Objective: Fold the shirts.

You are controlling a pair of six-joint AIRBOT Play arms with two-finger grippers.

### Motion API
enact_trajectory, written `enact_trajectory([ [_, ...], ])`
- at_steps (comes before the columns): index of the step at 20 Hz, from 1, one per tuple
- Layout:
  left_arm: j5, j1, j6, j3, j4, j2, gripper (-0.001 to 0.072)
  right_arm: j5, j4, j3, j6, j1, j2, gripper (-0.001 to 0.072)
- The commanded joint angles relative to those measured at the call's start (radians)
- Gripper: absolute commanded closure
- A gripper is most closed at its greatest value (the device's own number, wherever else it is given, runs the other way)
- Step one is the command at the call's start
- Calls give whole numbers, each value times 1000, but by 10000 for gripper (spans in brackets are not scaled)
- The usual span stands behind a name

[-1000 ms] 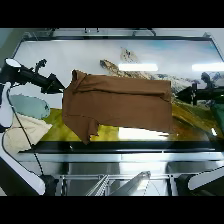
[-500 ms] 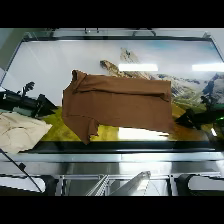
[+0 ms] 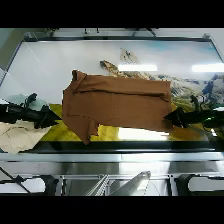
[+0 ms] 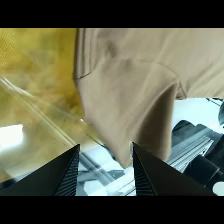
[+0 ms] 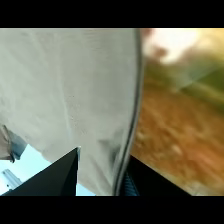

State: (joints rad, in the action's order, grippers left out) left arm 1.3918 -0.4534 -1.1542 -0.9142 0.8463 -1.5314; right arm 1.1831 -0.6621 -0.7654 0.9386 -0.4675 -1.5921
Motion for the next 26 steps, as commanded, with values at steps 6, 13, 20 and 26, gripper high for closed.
enact_trajectory([
  [6, -221, 43, 10, 116, -3, 7, 361, -16, -29, 3, -12, 21, -4, 353],
  [13, -274, 263, 17, 149, -58, 5, 369, -1, -29, 3, -11, 20, -4, 353],
  [20, -147, 168, 111, 149, -165, 6, 679, 214, -31, 3, -35, 18, -1, 608],
  [26, -80, 10, 137, 149, -185, 53, 680, 250, -32, -22, -20, -101, 49, 693],
])
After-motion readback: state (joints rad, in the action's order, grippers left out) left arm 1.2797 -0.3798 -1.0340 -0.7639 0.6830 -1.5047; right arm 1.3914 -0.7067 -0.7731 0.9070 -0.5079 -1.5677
